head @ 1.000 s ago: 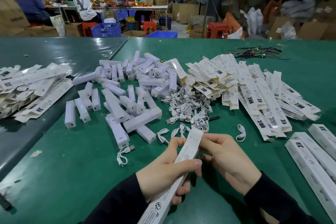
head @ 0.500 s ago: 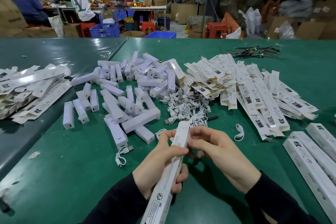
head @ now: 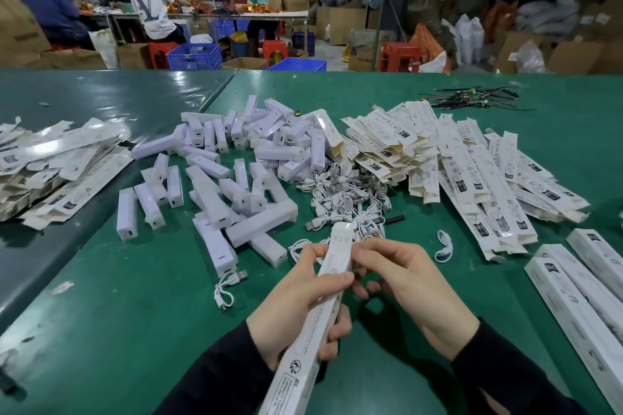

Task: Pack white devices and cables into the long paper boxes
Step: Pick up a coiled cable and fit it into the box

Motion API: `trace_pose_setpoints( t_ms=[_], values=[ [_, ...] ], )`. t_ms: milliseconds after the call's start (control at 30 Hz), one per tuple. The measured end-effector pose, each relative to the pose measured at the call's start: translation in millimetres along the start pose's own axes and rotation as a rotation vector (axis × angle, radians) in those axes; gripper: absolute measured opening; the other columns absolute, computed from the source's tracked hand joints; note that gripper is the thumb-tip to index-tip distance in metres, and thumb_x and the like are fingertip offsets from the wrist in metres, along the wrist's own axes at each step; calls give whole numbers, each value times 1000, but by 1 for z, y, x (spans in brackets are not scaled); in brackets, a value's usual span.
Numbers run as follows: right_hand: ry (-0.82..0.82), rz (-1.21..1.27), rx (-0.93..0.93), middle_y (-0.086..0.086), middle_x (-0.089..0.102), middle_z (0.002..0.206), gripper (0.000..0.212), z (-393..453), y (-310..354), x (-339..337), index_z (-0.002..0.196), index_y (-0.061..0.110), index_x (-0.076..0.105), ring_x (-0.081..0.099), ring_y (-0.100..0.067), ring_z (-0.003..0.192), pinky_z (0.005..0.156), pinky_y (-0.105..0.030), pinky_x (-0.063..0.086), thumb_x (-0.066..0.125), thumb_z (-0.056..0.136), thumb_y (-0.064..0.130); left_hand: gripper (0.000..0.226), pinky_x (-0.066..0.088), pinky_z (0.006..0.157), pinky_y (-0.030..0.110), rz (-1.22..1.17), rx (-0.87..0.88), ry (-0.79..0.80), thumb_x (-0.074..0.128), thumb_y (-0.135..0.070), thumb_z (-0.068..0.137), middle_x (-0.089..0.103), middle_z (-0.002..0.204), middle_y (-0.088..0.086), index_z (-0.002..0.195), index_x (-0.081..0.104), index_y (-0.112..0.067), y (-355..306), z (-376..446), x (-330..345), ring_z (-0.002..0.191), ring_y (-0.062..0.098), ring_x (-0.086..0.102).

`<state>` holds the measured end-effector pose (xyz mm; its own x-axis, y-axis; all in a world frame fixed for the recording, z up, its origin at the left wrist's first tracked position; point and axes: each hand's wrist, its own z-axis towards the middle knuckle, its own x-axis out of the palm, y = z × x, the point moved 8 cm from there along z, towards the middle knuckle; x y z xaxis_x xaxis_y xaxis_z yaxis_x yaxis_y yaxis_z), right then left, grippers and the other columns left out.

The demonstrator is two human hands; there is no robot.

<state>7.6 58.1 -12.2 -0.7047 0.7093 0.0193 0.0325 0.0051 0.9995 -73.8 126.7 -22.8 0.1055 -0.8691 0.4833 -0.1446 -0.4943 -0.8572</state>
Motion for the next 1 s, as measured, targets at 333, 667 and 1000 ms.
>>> trace_pose_setpoints(
  t_ms=[333, 667, 1000],
  values=[
    [7, -3, -75, -5, 66, 67, 27, -3, 8, 4, 76, 10, 73, 57, -19, 57, 60, -25, 43, 68, 76, 37, 45, 36, 34, 16, 24, -1, -56, 62, -14, 78, 56, 83, 17, 114, 36, -10, -4, 0, -6, 41, 18, 38],
    [-21, 184, 36, -11, 70, 77, 18, -2, -5, 1, 83, 14, 74, 60, -17, 61, 56, -22, 50, 74, 69, 26, 39, 52, 42, 30, 66, 14, -99, 57, -13, 86, 63, 92, 33, 123, 44, -7, -8, -3, -7, 52, 31, 60],
    [112, 510, 129, -12, 68, 102, 37, -1, -4, 11, 110, 11, 69, 61, -19, 79, 68, -27, 54, 69, 78, 29, 54, 56, 52, 30, -66, 171, -55, 72, -19, 70, 69, 82, 14, 122, 65, -33, -22, -7, -2, 60, 24, 64]
  ],
)
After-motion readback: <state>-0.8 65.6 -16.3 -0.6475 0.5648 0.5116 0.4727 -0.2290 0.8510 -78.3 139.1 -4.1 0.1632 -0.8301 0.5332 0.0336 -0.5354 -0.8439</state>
